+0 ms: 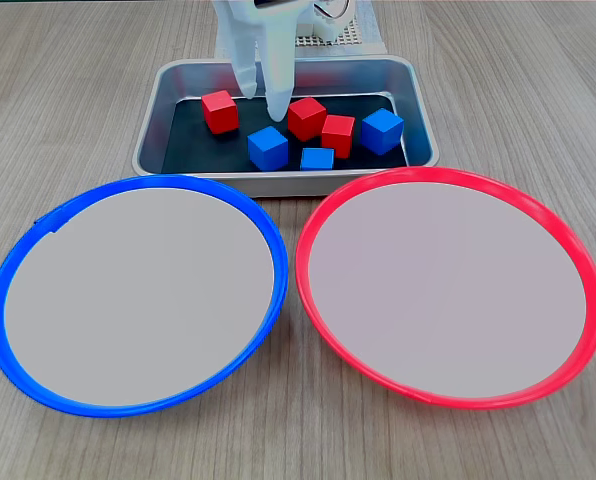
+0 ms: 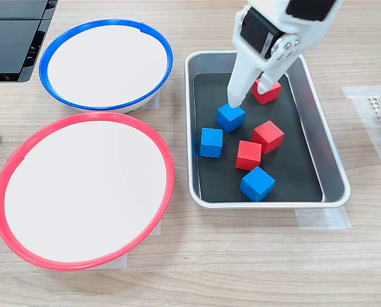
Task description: Move six blocks tray to matching dishes
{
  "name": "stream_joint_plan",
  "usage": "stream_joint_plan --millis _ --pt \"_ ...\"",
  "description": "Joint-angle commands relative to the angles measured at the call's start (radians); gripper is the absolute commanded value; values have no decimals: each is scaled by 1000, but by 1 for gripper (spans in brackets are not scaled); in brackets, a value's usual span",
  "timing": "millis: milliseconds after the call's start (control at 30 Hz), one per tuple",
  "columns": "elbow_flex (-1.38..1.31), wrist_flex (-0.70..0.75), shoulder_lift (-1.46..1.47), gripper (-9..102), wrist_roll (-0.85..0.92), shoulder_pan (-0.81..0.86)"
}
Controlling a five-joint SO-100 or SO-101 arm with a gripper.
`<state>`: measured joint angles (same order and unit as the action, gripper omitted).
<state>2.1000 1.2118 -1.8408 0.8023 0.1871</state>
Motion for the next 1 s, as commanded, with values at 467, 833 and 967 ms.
stream_joint_plan --millis 467,833,967 --pt "23 -192 149 7 170 -35" --pt "-342 353 20 0 84 -12" --pt "-629 299 143 0 -69 35"
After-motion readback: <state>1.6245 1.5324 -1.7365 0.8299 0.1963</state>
